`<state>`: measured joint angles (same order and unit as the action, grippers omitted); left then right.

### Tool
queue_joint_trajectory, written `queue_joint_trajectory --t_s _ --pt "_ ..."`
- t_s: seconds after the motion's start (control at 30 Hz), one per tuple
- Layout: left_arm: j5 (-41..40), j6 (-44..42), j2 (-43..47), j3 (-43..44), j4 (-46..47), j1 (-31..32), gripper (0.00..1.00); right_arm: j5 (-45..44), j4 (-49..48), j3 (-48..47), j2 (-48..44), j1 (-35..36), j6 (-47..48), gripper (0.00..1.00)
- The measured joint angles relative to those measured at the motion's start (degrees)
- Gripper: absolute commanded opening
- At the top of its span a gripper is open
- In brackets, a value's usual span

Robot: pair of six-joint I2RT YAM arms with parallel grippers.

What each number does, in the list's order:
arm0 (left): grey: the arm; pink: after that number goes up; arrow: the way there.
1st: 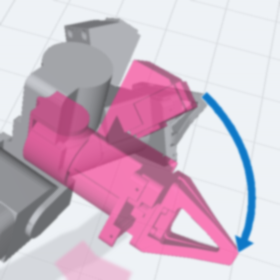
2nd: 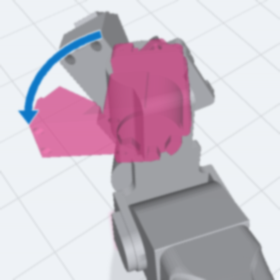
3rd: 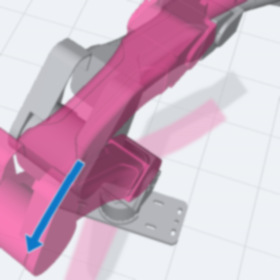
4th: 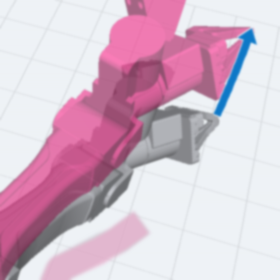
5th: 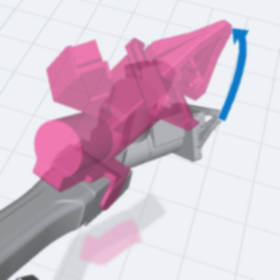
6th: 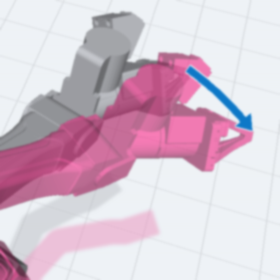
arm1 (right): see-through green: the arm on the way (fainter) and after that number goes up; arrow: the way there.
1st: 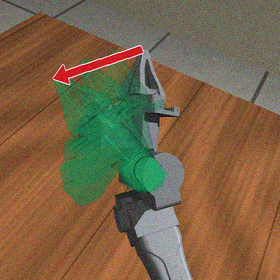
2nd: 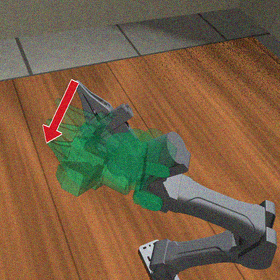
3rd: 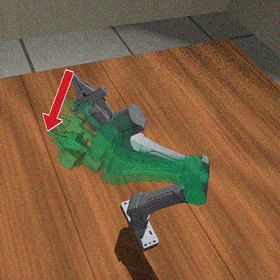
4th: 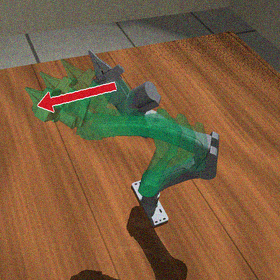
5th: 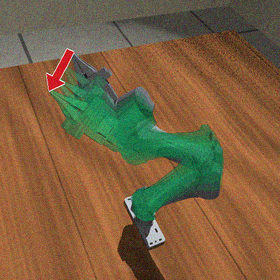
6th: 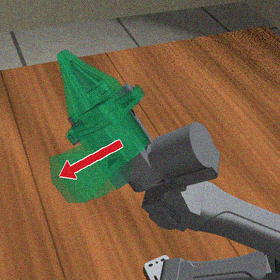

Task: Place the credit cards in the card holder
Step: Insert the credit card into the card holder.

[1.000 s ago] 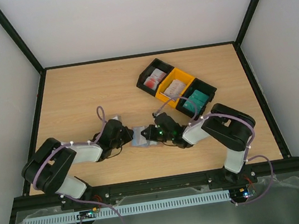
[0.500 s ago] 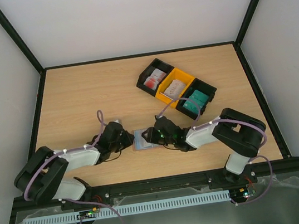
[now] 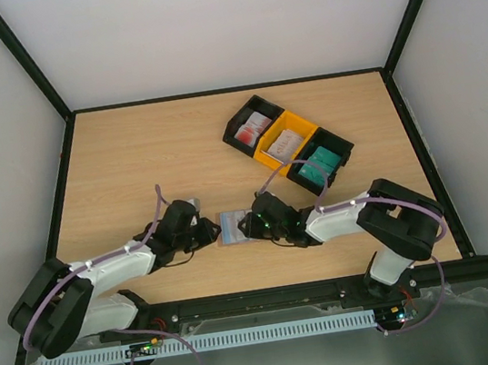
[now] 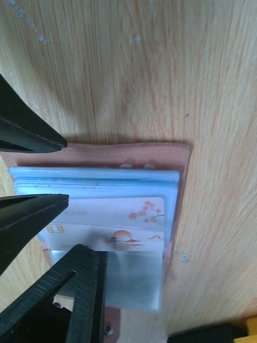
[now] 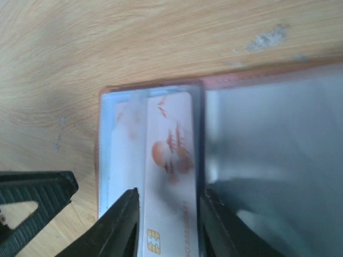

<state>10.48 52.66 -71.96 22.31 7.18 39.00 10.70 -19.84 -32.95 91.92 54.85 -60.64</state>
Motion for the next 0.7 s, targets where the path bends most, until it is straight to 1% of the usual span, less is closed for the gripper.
queue_joint_trajectory --t_s 0.13,0.23,0.27,0.43,0.7 --pt "1.7 0.0 -0.3 -0.3 0.8 0.0 0.18 -0.2 2.2 -0.6 0.3 0.7 0.7 0.13" --pt "2.4 0.0 -2.0 -0.5 1.9 0.0 0.10 -0.3 3.2 -1.6 1.2 1.0 1.0 0.04" --pt "2.5 0.1 -2.6 -0.5 2.2 0.0 0.08 -0.3 3.4 -1.8 1.5 1.1 1.0 0.02" --pt "2.8 -0.2 -5.7 -0.6 4.3 -0.1 0.03 -0.7 3.6 -3.1 2.7 1.2 1.3 0.02" --pt "2.7 -0.2 -6.4 -0.6 5.6 -0.1 0.02 -2.0 3.5 -4.1 3.8 1.6 0.1 0.02"
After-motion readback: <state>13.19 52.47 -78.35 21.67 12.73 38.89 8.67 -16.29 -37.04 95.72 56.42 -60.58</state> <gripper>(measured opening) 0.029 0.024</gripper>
